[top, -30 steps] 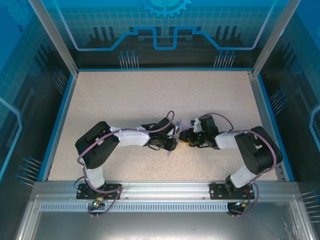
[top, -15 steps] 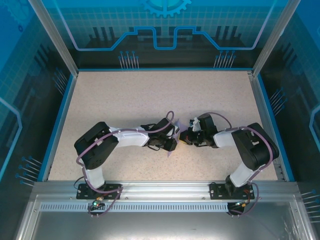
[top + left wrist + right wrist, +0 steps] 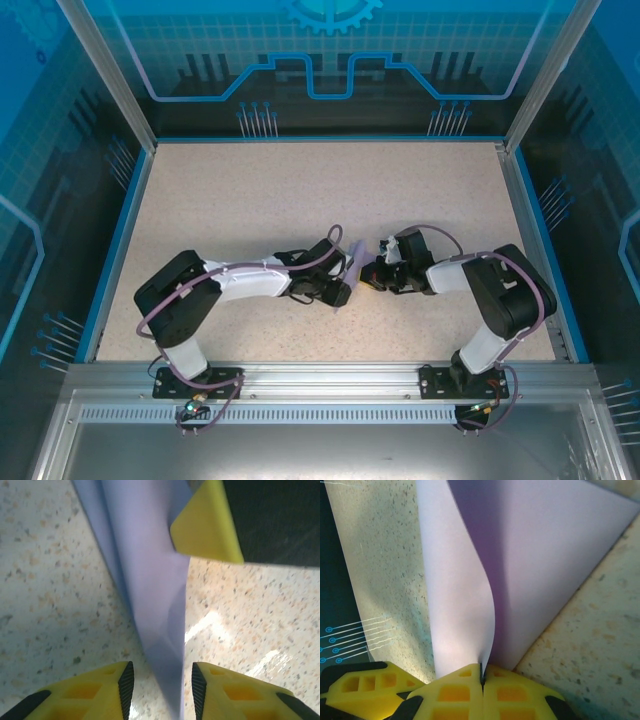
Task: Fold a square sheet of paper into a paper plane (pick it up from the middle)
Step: Fold the wing for the fifth time at the center of the table.
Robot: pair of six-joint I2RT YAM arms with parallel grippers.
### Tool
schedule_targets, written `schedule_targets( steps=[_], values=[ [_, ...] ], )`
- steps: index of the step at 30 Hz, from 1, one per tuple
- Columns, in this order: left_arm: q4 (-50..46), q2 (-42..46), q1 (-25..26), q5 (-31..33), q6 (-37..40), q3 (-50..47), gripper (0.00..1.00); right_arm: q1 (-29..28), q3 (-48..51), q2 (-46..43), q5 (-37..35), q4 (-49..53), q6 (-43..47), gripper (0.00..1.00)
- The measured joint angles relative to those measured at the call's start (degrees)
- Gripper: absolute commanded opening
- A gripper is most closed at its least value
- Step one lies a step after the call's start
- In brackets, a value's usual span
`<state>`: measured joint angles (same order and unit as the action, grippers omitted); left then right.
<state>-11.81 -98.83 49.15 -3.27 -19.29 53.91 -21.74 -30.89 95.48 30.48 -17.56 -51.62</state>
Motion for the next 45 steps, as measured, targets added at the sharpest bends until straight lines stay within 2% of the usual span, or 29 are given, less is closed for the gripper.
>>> schedule_targets(
  steps=[8, 15, 23, 32, 45],
  values=[
    [-1.8, 0.7, 2.7, 3.3, -1.4, -1.5, 0.39, 0.0, -0.5, 0.5, 0.0, 0.0, 0.2, 0.00],
    [-3.1, 0.6, 3.3, 6.5, -1.6, -1.6, 0.29, 0.0, -0.6, 0.5, 0.0, 0.2, 0.4, 0.00],
    [-3.9, 0.6, 4.1, 9.3, -0.8, -1.6, 0.25, 0.0, -1.7, 0.4, -0.3, 2.9, 1.8, 0.00],
    [-4.4, 0.0, 5.6, 12.9, 1.7, -1.2, 0.25, 0.0, -3.0, -1.0, -2.1, 7.6, 4.1, 0.00],
    [-4.7, -0.2, 6.2, 14.3, 4.5, -1.0, 0.26, -0.1, -7.6, -1.0, -6.1, 14.2, 8.2, 0.00]
  ],
)
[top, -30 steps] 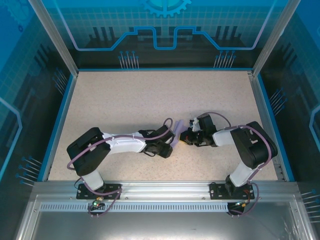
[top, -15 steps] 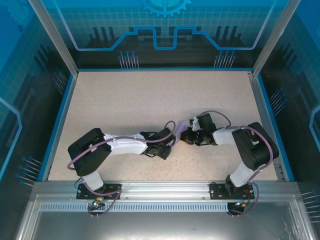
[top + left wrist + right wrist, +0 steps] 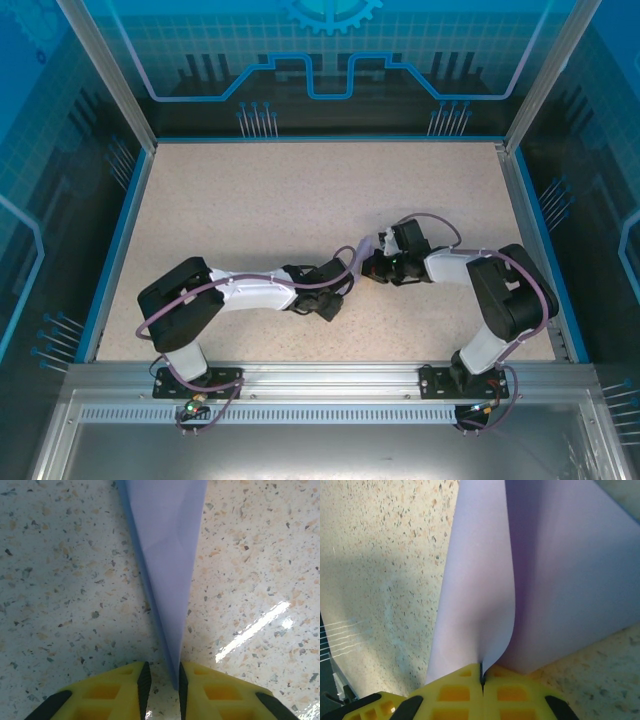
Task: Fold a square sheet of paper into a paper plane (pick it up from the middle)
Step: Fold the wing for the fifth time at the center of the table.
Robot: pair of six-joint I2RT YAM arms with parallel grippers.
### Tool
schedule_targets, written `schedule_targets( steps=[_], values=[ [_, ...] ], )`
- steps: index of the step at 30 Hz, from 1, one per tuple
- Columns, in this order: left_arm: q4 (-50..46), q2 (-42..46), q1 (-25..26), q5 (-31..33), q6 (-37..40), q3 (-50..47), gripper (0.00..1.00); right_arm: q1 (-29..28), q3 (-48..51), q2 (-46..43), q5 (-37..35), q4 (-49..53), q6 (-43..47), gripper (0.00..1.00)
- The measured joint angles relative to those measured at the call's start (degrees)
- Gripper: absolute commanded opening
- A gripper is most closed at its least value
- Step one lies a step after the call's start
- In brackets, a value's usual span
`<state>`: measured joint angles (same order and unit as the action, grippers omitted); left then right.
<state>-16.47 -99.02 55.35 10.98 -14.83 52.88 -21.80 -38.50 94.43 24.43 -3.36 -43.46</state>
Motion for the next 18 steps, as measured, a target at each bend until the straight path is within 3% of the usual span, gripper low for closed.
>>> schedule_targets(
  steps=[18],
  values=[
    [-1.5, 1.7, -0.1, -2.1, 0.4, 0.0, 0.31, -0.1, -2.9, 2.4, -1.7, 4.0, 3.3, 0.00]
  ],
)
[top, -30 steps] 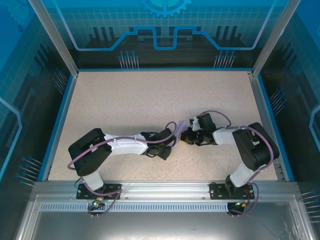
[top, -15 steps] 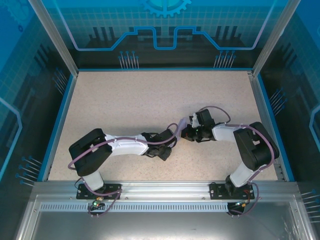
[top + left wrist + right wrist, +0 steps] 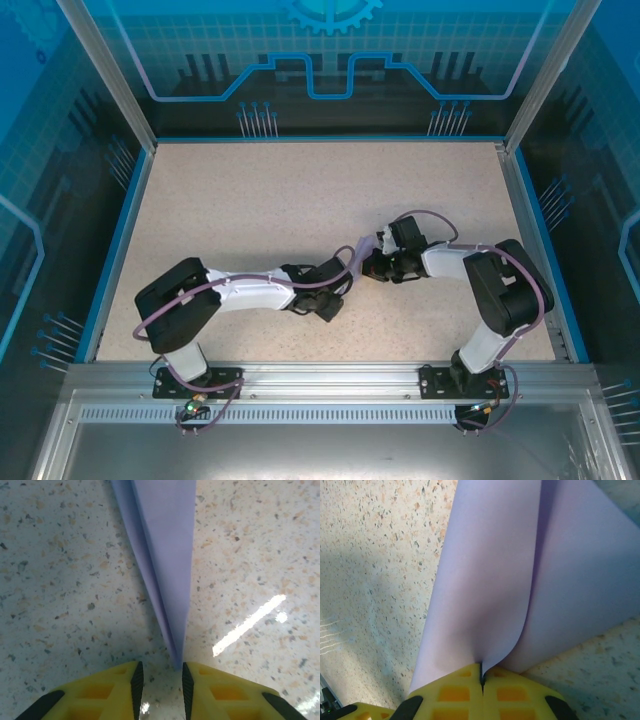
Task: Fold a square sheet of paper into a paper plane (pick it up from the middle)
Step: Fold the wing for the fifth time at the center of the table.
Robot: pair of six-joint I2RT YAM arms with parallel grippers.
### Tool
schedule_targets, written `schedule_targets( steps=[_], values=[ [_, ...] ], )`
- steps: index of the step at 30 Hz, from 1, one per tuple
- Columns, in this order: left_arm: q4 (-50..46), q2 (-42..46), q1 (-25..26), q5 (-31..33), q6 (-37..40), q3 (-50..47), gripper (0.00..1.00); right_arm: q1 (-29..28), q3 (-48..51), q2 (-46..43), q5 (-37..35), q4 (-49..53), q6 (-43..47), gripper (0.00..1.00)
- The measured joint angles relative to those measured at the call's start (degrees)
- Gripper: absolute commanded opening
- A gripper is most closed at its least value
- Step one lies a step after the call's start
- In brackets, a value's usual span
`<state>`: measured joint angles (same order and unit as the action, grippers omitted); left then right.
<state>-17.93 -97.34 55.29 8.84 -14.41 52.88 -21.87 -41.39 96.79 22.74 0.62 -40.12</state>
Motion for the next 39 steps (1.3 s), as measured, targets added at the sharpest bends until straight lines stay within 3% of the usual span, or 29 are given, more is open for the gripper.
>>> schedule_targets(
  steps=[5, 12, 21, 39],
  values=[
    [-0.2, 4.7, -1.1, -3.9, -0.4, 0.0, 0.30, -0.2, -0.7, 0.6, 0.0, 0.0, 0.2, 0.00],
    [2.9, 10.0, -7.6, -10.4, -3.4, -0.2, 0.21, -0.3, -1.1, 1.2, 0.2, -0.1, 0.2, 0.00],
    [7.4, 3.3, -8.8, -16.2, -4.8, -0.2, 0.15, -0.3, -1.2, 1.3, 0.2, -0.1, 0.2, 0.00],
    [9.5, -2.6, -9.3, -17.7, -4.5, -0.2, 0.15, -0.5, -1.4, 1.4, 0.2, -0.2, 0.2, 0.00]
  ],
)
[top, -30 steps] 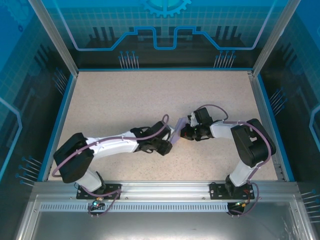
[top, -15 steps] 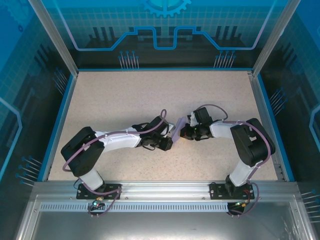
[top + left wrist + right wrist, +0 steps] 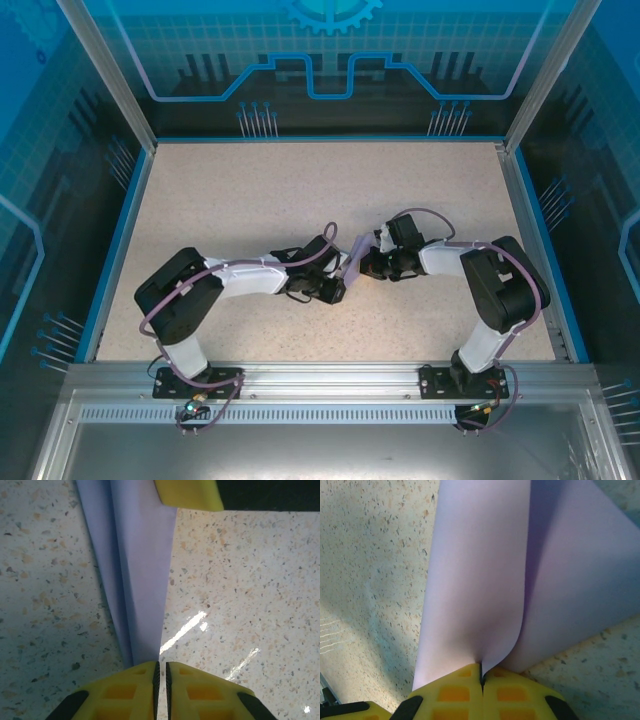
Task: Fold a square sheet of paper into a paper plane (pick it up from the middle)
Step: Fold the wing for the fifth time at the center of the table.
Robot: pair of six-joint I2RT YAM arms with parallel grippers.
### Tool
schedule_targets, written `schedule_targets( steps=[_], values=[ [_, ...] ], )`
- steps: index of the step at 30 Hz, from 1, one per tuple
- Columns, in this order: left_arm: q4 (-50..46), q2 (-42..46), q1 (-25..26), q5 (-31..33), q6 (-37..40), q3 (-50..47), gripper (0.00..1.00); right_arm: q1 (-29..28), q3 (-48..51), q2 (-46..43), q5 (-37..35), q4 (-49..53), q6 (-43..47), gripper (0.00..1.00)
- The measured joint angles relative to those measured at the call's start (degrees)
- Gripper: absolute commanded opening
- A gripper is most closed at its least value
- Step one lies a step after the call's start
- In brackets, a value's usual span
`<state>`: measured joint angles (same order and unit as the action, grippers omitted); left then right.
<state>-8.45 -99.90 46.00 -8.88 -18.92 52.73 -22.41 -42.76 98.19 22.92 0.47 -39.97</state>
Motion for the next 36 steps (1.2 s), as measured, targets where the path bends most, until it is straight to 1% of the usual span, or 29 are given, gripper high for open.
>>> schedule_targets(
  steps=[24, 30, 36],
  values=[
    [1.1, -1.7, -0.8, -0.3, 1.4, -0.2, 0.16, -0.1, -1.4, 1.4, 0.6, -0.1, -0.3, 0.00],
    [3.4, -1.7, -1.9, -2.1, 1.5, -1.5, 0.16, -0.1, -1.4, 1.2, 0.5, 0.0, -0.7, 0.05],
    [6.1, -2.2, -2.6, -3.5, 1.5, -2.1, 0.16, -0.2, -1.1, -1.8, -1.6, 3.5, -0.7, 0.15]
  ],
)
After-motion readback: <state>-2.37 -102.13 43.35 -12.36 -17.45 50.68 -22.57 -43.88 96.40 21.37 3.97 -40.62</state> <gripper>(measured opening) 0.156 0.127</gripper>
